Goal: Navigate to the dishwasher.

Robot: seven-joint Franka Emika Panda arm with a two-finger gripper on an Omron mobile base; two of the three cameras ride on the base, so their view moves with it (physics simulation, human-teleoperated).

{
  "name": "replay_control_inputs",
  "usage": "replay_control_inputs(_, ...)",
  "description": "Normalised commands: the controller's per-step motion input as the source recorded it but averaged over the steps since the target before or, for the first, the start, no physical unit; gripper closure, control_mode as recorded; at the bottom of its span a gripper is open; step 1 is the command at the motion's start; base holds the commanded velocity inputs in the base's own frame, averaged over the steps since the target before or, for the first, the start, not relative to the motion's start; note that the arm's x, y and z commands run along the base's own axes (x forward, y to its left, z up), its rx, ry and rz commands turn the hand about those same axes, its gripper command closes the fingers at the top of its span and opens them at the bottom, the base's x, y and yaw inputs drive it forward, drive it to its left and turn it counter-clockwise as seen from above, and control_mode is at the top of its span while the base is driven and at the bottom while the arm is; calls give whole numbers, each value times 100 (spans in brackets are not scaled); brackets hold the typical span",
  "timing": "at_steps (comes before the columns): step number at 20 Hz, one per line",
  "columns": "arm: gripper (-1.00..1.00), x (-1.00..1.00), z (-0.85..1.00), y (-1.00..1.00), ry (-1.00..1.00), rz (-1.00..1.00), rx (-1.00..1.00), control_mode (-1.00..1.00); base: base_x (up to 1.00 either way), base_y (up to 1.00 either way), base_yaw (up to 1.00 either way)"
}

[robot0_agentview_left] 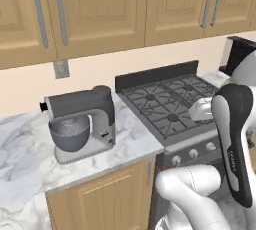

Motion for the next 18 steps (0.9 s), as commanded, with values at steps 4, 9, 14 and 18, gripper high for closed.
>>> replay_control_inputs(4, -100, 0, 0, 0, 0, 0, 0, 100, 0, -29, -89)
replay_control_inputs(9, -100, 0, 0, 0, 0, 0, 0, 100, 0, -22, -91)
replay_control_inputs(14, -100, 0, 0, 0, 0, 0, 0, 100, 0, -16, -93)
replay_control_inputs(18, -100, 0, 0, 0, 0, 0, 0, 100, 0, 0, -99)
